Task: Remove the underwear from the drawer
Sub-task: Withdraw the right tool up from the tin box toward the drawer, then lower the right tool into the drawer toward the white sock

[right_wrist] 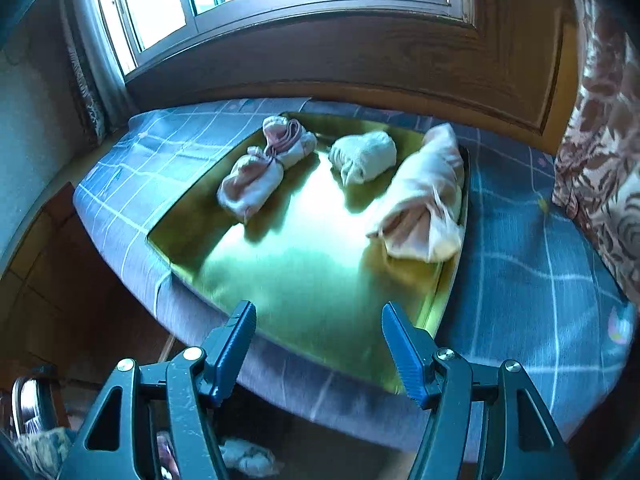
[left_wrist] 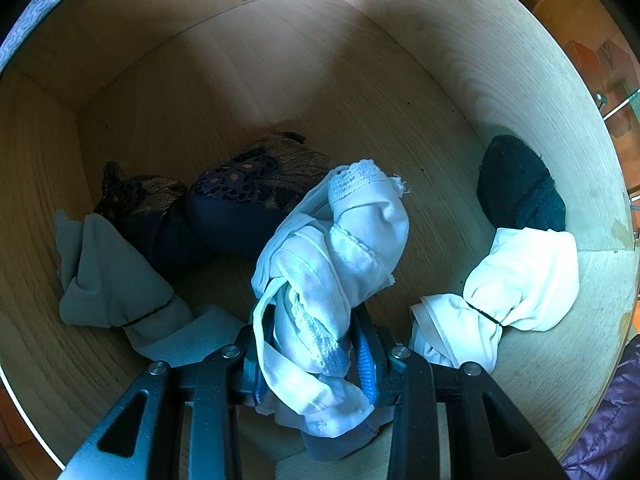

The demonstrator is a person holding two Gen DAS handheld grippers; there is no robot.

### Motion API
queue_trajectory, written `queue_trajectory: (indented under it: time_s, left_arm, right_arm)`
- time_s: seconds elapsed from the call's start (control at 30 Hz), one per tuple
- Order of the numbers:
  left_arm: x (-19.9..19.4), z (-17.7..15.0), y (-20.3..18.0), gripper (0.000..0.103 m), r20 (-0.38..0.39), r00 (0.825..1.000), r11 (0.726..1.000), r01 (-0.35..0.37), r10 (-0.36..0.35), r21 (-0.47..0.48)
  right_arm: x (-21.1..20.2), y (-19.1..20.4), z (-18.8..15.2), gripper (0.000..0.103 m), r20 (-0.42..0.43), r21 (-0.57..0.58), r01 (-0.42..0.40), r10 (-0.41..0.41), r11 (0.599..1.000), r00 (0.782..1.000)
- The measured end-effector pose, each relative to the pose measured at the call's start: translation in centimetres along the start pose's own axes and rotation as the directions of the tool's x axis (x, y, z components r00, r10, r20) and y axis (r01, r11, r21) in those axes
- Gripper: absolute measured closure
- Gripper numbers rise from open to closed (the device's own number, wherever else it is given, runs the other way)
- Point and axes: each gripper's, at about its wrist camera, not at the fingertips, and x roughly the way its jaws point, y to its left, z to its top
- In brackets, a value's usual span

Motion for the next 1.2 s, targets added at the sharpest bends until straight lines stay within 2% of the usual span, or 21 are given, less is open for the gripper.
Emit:
queue_trajectory:
  time_s: [0.43,0.67,0.9,1.2]
  left_arm:
    - [0.0,0.0,0.1,0.069,0.006,1.000,1.000,0.005,-0.005,-0.007]
    - [0.0,0.0,0.2,0.069,0.009,1.000,1.000,0.012,-0.011,-0.013]
    - [-0.2,-0.3,0.6,0.069,0.024,1.000,0.999,0.020,-0.019,-0.037]
    - [-0.9,-1.0,1.4,0.070,0.072,0.997,0.994,0.047,-0.040,-0.099]
  right_arm:
    - [-1.4,-0.7,-6.9,0.035,-0.032,0.007,-0.024,0.024,1.000,0.999]
    - [-0.4,-0.9,-11.7,0.035,-0.108,-0.007,-0.025,0.024,1.000,0.994]
    - [1.2,-1.6,-16.4,0.035,-0.190,0.031,-0.032,0.037,0.999,0.981]
    - [0.8,0.1,-22.5,0.035,-0.215,0.095,-0.069,0.088,0.993,0.973]
